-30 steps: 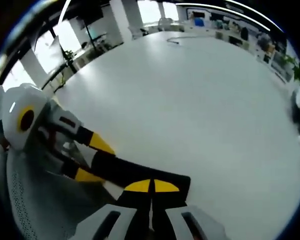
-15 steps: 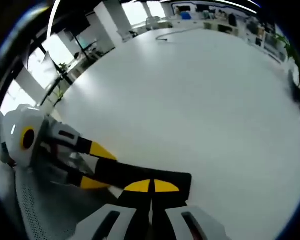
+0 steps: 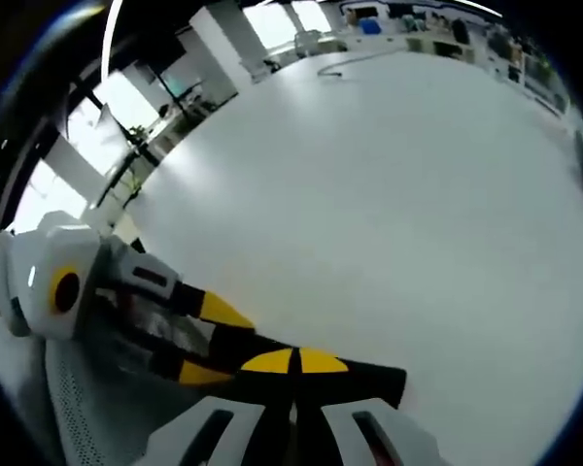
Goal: Press the specified remote control buttons in sequence, fully releasing each button before pressing the next.
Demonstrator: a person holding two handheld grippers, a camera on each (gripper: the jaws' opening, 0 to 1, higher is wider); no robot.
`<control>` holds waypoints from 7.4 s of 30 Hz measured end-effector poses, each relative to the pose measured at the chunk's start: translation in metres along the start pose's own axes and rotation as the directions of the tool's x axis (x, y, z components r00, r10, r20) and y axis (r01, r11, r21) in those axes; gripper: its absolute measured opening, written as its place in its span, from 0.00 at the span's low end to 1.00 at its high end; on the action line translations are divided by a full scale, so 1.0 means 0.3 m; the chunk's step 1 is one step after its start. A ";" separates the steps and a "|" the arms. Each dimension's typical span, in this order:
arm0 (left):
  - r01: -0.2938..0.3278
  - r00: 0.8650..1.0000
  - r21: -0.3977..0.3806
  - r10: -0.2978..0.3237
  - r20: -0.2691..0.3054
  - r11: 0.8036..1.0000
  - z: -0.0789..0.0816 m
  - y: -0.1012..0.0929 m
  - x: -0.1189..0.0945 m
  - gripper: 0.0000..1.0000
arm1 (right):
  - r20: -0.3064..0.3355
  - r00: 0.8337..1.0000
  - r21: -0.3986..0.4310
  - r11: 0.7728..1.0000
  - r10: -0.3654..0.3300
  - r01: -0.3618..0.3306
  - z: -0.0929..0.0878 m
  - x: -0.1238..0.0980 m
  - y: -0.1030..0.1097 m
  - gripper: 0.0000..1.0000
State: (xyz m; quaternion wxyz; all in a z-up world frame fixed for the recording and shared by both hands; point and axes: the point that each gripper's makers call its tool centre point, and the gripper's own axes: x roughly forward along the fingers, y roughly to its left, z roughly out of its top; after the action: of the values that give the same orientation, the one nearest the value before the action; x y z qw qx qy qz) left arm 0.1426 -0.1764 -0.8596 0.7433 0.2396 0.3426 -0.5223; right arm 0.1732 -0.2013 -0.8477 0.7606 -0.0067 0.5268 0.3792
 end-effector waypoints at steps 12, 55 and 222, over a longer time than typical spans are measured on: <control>0.004 1.000 0.003 -0.004 0.011 1.000 0.001 0.001 0.000 0.24 | 0.006 1.000 -0.005 1.000 -0.011 0.011 -0.003 0.006 -0.006 0.00; -0.006 1.000 -0.027 0.007 0.021 1.000 0.007 0.007 0.006 0.24 | 0.005 0.997 0.228 0.970 0.082 -0.081 -0.003 0.001 -0.008 0.00; 0.008 0.998 0.016 -0.009 0.064 1.000 0.018 0.001 0.014 0.24 | -0.064 0.988 0.342 0.933 0.142 -0.112 -0.042 -0.001 0.019 0.00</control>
State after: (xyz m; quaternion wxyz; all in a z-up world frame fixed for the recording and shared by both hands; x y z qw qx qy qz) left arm 0.1451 -0.1828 -0.8591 0.7497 0.2273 0.3156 -0.5354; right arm 0.1599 -0.2025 -0.8508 0.7007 0.1411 0.6161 0.3310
